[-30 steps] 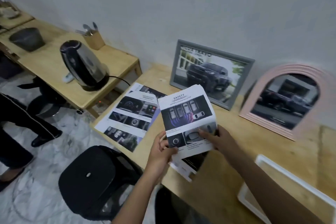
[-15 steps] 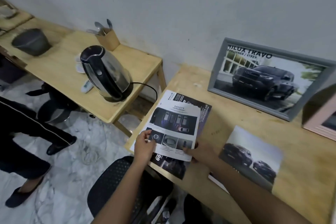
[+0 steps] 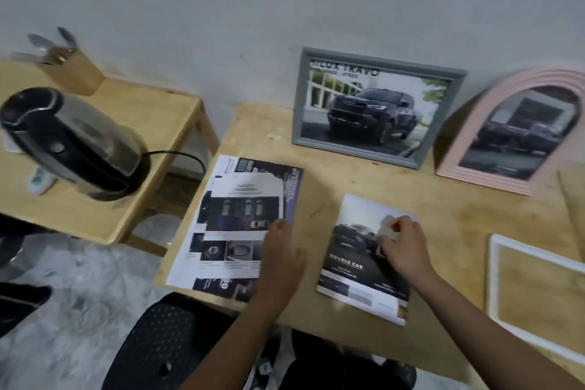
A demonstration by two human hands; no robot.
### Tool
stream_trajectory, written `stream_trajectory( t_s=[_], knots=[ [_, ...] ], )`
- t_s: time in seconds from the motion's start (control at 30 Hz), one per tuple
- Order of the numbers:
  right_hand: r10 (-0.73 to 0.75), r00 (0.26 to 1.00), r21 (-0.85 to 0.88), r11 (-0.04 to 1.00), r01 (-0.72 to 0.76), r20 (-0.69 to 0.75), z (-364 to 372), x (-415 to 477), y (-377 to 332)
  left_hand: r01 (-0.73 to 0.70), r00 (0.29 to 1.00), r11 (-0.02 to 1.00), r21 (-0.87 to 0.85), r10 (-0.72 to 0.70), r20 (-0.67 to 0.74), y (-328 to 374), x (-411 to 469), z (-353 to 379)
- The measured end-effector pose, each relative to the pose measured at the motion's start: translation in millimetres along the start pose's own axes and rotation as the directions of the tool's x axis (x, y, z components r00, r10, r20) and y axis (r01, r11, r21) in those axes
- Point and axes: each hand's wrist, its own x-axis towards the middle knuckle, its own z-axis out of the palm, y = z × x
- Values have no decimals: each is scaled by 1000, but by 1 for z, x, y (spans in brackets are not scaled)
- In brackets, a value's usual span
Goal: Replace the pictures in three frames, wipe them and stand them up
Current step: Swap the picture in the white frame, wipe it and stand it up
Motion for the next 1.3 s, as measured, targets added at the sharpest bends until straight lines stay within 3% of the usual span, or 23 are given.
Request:
stream_trajectory(
  t_s=[0.1, 0.17, 0.23, 0.33, 0.4, 0.47, 0.57, 0.6, 0.67, 0.73, 0.77, 0.83, 0.9, 0.93, 1.03, 1.2, 1.3],
  knots=[
    [211, 976, 32, 977, -209, -48, -12, -8, 36, -135, 956, 991, 17, 126, 266, 23, -25, 49],
    [292, 955, 87, 952, -295, 41, -10, -22, 45, -93, 930, 996, 8, 84, 358, 29, -37, 72],
    [318, 942, 141, 933, -330, 104, -4, -34, 48, -27, 910, 997, 72, -5, 414, 30, -41, 85],
    [315, 934, 204, 916, -346, 170, -2, -40, 47, -70, 919, 981, 180, -7, 395, 32, -43, 91],
    [238, 940, 239, 925, -296, 243, -6, -40, 46, -72, 925, 977, 200, -9, 379, 33, -43, 92],
    [64, 953, 264, 954, -146, 297, -13, -44, 44, -30, 939, 987, 160, -27, 342, 36, -42, 93],
    [-261, 929, 205, 956, 211, 263, -28, -53, 47, 91, 960, 988, -122, -54, 274, 63, -38, 95],
    [-355, 898, 181, 931, 316, 259, -36, -57, 50, 160, 962, 946, -282, -86, 259, 78, -39, 94],
    [-538, 802, 156, 843, 515, 259, -57, -65, 58, 323, 933, 752, -575, -151, 327, 111, -46, 92],
    [-664, 719, 15, 737, 676, 207, -82, -70, 75, 416, 903, 425, -804, -88, 421, 139, -50, 93],
    [-702, 693, -98, 688, 719, 161, -95, -71, 86, 433, 896, 272, -860, -20, 444, 153, -53, 94],
    [-724, 676, -297, 621, 725, 138, -124, -71, 109, 465, 879, 114, -878, 58, 473, 184, -57, 102],
    [-711, 692, -427, 590, 685, 125, -149, -71, 135, 526, 849, 31, -850, -68, 524, 211, -60, 118],
    [-697, 708, -468, 591, 657, 114, -161, -71, 150, 573, 818, 38, -819, -78, 569, 220, -60, 128],
    [-611, 784, -532, 630, 565, 109, -184, -71, 202, 614, 776, 144, -776, 71, 627, 237, -67, 162],
    [-408, 872, -582, 652, 485, 270, -197, -70, 266, 486, 874, 507, -711, -264, 409, 242, -85, 229],
    [-374, 887, -542, 702, 462, 272, -199, -67, 284, 400, 915, 761, -510, -302, 267, 238, -88, 246]
  ],
)
